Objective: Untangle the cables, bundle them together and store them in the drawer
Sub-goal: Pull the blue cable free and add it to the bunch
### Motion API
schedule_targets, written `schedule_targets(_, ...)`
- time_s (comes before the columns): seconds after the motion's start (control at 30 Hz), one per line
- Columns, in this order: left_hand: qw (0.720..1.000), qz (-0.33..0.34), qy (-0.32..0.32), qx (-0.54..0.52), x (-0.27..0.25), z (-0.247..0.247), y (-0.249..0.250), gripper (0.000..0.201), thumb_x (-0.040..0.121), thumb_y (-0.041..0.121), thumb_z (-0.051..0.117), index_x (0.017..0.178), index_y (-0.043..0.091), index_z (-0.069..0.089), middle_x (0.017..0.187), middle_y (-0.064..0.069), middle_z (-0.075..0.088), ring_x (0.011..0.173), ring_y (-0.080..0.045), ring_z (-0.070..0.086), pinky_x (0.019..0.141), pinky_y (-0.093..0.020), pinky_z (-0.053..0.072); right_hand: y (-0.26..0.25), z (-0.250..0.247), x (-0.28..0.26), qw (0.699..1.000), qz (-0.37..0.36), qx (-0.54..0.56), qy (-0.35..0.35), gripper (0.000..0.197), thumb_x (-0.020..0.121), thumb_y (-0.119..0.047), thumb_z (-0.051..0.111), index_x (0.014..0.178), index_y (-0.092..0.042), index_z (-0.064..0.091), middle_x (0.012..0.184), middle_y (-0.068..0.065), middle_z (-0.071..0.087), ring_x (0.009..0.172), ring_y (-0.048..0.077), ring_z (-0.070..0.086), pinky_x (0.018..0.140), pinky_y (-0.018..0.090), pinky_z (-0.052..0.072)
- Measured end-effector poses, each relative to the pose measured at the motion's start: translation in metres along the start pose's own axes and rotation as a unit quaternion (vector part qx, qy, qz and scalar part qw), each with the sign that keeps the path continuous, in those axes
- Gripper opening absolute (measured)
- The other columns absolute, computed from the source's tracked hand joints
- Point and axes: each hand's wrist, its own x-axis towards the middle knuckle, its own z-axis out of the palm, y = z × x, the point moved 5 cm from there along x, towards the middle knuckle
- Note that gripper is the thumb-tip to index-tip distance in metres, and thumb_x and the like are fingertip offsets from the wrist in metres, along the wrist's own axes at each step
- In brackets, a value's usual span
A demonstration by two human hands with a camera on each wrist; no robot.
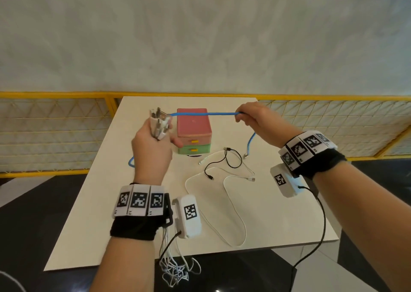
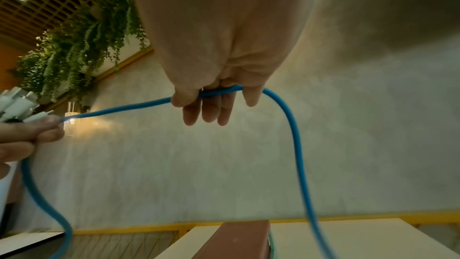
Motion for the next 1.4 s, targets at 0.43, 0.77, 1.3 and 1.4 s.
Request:
schedule_targets(0.43,0.995,0.002,-0.043,-0.085,-0.037,0.007,0.017,0.026,0.1,0.035,0.051,0.112,0.017,0.066,0.047,-0.005,0.059,0.033,-0.011,0.033,0.04,-0.016,0.033,-0.032,-0.061,-0.082,0.994,0.089,-0.044,-0.053,0.018,0.098,-0.036,0.024,0.097,-0.033,0.042,0.069,-0.003,0.059,0.042,0.01,0.061,0.056,0.039,0.054)
schedule_targets(0.77,0.99,-0.001,-0.107,-0.09,-0.092,0.03,0.044,0.054,0.1,0.043,0.045,0.063,0.011,0.067,0.046,-0.006,0.061,0.029,-0.014,0.034,0.036,-0.017,0.026,-0.04,0.031,-0.197,0.94,0.105,0.004,-0.323,0.019,0.099,-0.031,0.036,0.099,-0.025,0.054,0.08,-0.006,0.067,0.069,0.01,0.062,0.075,0.032,0.053)
schedule_targets(1.3,0.901,0.168,-0.397,0.057,-0.15,0.094,0.098,0.048,0.102,0.043,0.035,0.091,0.024,0.077,0.117,0.018,0.068,0.115,0.005,0.056,0.101,-0.018,0.038,-0.105,-0.001,-0.168,0.913,0.01,0.389,-0.123,0.03,0.095,-0.012,0.049,0.12,0.004,0.046,0.117,0.011,0.061,0.109,0.016,0.059,0.098,0.027,0.047)
schedule_targets(1.4,0.898,0.174,-0.395,0.083,-0.144,0.098,0.099,0.046,0.102,0.042,0.038,0.086,0.024,0.077,0.109,0.016,0.07,0.105,0.005,0.06,0.091,-0.013,0.041,-0.107,-0.001,-0.164,0.851,0.035,0.512,-0.113,0.026,0.09,-0.005,0.048,0.112,0.009,0.049,0.097,0.012,0.061,0.093,0.02,0.061,0.089,0.028,0.052)
